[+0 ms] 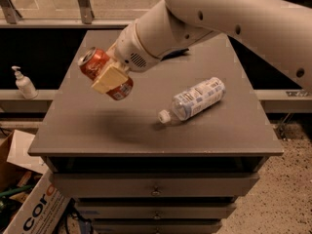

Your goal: Knock coke can over

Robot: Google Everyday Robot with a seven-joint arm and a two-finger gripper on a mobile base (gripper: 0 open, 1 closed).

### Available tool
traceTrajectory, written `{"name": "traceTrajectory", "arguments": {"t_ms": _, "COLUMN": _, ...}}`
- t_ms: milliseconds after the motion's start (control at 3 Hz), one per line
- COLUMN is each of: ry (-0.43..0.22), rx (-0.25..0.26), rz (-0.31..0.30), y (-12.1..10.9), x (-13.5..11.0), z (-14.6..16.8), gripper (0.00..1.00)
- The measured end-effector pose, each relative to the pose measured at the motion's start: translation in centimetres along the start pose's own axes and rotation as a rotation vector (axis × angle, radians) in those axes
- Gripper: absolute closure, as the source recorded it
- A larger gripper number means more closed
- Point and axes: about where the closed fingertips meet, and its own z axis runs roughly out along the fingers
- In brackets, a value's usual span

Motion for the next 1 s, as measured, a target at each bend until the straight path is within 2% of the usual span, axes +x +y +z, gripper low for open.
{"name": "traceTrajectory", "arguments": {"t_ms": 333, "ry": 0.162, "rx": -0.013, "rz": -0.043, "y": -1.6, "x": 1.8, "z": -0.1, "gripper": 1.0}}
{"name": "traceTrajectory", "arguments": {"t_ms": 667, "ry": 0.294, "rx": 0.002, "rz": -0.08, "y": -2.7, "x": 3.5, "z": -0.6, "gripper": 1.0}}
{"name": "traceTrajectory", "arguments": {"t_ms": 1000, "ry": 0.312, "rx": 0.006, "rz": -0.09, "y": -2.9, "x": 3.9, "z": -0.7, "gripper": 1.0}}
